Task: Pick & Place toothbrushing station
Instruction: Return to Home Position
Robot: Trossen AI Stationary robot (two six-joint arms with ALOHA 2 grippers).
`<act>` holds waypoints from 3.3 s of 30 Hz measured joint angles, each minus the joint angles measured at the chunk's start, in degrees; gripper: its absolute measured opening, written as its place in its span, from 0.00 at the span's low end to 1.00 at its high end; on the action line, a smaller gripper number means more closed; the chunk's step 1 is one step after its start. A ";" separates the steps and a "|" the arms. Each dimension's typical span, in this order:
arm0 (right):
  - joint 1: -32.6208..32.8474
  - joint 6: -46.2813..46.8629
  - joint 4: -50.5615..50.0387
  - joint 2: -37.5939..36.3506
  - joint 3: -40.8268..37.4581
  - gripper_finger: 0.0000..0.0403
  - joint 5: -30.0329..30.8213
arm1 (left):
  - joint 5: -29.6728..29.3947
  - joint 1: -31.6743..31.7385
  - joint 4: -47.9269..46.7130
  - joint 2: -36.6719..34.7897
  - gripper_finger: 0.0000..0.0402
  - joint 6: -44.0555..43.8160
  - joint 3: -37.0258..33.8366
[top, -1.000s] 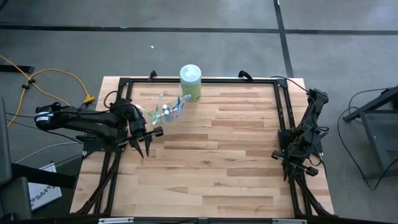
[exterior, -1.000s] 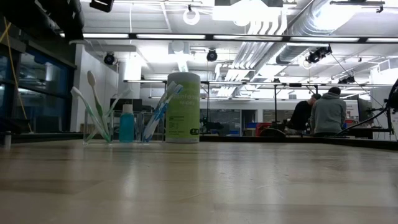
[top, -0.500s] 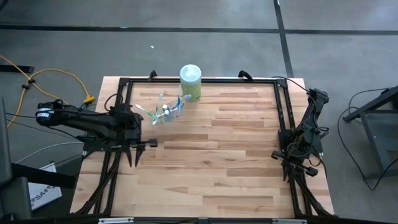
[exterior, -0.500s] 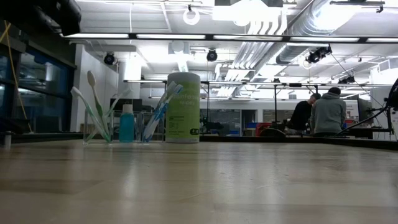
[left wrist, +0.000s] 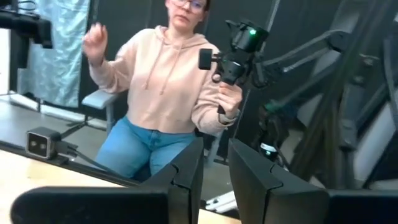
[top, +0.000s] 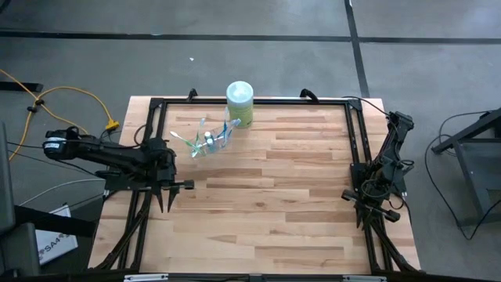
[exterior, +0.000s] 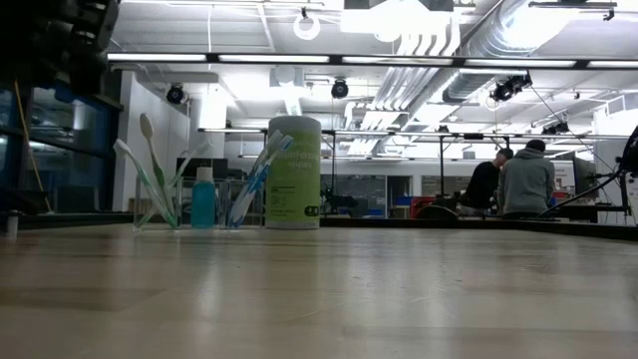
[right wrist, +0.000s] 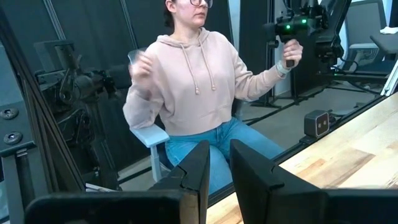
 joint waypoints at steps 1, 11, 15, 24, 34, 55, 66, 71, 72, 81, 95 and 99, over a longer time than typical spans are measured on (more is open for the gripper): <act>0.00 0.00 0.00 0.00 0.00 0.14 0.00 | 0.98 0.37 0.09 -0.58 0.18 0.00 -0.32; 0.00 0.00 0.05 0.00 0.00 0.14 0.00 | 2.50 2.65 -0.03 -7.56 0.18 -0.19 -5.22; 0.00 0.00 0.07 0.00 0.00 0.14 0.00 | 2.51 3.61 -0.04 -9.74 0.18 -0.22 -6.77; 0.00 -0.01 0.09 0.02 0.00 0.14 0.02 | 2.68 5.72 -0.12 -13.48 0.18 -0.48 -9.84; 0.00 0.00 0.09 0.02 0.00 0.14 0.02 | 5.56 7.69 -0.32 -15.18 0.18 -4.47 -10.70; 0.00 -0.01 0.09 0.02 0.02 0.14 0.02 | -26.34 24.05 -32.69 -15.16 0.18 11.77 -10.94; 0.00 0.00 0.09 0.02 0.02 0.14 0.02 | -48.13 6.69 -33.76 -15.40 0.18 13.47 -11.00; -0.01 -0.01 0.09 0.02 0.02 0.14 0.02 | -64.79 -6.07 -33.74 -15.49 0.18 11.54 -11.00; 0.00 0.00 0.09 0.02 0.02 0.14 0.02 | -68.34 -8.82 -33.78 -15.49 0.18 11.31 -11.00; -0.01 -0.01 0.09 0.02 0.02 0.14 0.02 | -83.17 -23.96 -37.64 -16.20 0.18 17.27 -11.00; 0.00 0.00 0.09 0.02 0.02 0.14 0.04 | -83.27 -24.09 -54.01 -28.44 0.18 16.47 -11.00; -0.01 -0.01 0.09 0.02 0.02 0.14 0.04 | -83.78 -24.09 -55.60 -30.81 0.18 17.32 -10.22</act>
